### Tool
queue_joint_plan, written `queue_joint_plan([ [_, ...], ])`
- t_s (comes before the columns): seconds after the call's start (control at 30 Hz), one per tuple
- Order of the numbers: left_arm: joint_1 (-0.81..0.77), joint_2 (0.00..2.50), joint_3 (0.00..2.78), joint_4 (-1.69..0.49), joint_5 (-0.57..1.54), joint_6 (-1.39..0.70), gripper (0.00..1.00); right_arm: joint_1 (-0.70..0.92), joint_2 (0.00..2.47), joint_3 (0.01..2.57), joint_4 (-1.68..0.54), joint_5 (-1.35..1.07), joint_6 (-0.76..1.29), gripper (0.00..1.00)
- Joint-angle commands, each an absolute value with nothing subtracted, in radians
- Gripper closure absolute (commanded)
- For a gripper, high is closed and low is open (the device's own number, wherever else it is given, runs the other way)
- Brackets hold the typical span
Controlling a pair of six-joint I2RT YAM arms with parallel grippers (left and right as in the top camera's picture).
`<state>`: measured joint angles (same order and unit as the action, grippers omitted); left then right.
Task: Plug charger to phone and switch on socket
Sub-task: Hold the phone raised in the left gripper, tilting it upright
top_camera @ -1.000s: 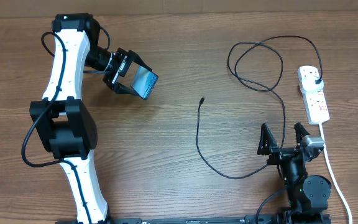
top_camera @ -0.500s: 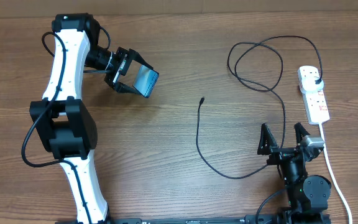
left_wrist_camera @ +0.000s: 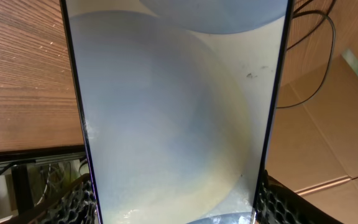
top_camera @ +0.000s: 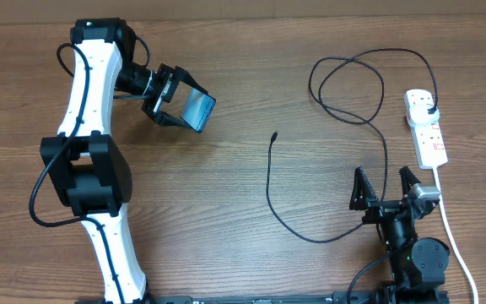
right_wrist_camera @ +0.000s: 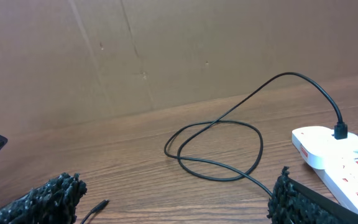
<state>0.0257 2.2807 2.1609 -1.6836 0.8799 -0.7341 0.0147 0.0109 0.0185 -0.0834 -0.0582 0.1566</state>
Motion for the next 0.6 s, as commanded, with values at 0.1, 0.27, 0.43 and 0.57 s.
queue_joint_plan([
  [0.1, 0.025, 2.281, 2.191, -1.69, 0.925, -0.748, 0.78, 0.02, 0.003, 0.008, -0.081, -0.046, 0.16, 0.0],
  [0.27, 0.025, 2.281, 2.191, -1.69, 0.916, -0.749, 0.78, 0.02, 0.003, 0.008, -0.081, -0.046, 0.16, 0.0],
  [0.43, 0.025, 2.281, 2.191, -1.689, 0.909, -0.749, 0.77, 0.02, 0.003, 0.008, -0.081, -0.046, 0.16, 0.0],
  [0.57, 0.025, 2.281, 2.191, -1.686, 0.889, -0.755, 0.77, 0.02, 0.003, 0.008, -0.081, -0.046, 0.16, 0.0],
])
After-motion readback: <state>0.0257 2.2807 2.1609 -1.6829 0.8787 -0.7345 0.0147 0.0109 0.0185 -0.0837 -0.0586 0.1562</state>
